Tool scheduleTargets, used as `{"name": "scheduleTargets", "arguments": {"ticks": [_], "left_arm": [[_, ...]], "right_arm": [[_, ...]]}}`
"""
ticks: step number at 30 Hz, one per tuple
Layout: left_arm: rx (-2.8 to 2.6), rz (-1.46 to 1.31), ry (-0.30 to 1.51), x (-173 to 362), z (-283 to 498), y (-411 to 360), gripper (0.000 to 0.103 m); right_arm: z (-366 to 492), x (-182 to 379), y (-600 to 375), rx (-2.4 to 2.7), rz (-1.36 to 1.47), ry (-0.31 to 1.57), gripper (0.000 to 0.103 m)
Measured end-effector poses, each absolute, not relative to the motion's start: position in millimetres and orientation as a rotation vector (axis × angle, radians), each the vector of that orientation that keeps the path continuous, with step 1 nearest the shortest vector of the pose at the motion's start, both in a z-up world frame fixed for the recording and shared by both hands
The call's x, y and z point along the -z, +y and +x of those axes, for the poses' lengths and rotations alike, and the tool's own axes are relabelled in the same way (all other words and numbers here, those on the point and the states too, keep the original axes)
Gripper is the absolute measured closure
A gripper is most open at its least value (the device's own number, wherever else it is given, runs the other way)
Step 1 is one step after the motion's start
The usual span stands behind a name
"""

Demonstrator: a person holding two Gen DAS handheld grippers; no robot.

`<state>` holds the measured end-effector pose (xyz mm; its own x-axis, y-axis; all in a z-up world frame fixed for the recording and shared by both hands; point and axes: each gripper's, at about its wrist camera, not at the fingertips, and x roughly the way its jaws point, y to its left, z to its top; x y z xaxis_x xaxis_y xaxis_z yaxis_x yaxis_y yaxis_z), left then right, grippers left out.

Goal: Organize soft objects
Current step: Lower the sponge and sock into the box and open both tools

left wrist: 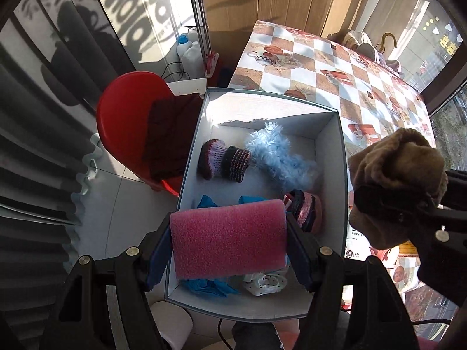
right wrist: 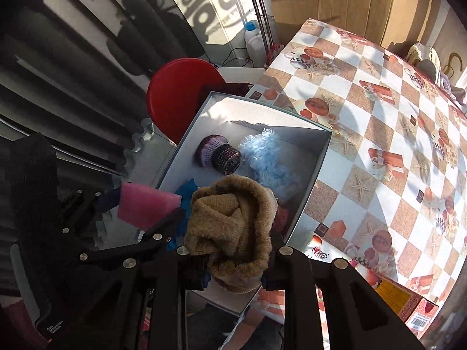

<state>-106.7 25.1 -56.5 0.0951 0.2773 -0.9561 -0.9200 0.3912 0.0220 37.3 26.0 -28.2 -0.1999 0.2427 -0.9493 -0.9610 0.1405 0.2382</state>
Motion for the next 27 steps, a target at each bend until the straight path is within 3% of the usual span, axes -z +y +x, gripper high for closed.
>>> {"name": "scheduleTargets", "arguments": {"ticks": [27], "left_arm": [[-1.01, -0.768, 1.172, 71.0, -91.5, 37.4, 0.029]], "right_arm": [[51.0, 46.3, 41.7, -1.323, -0.845, 1.314, 0.078]]}}
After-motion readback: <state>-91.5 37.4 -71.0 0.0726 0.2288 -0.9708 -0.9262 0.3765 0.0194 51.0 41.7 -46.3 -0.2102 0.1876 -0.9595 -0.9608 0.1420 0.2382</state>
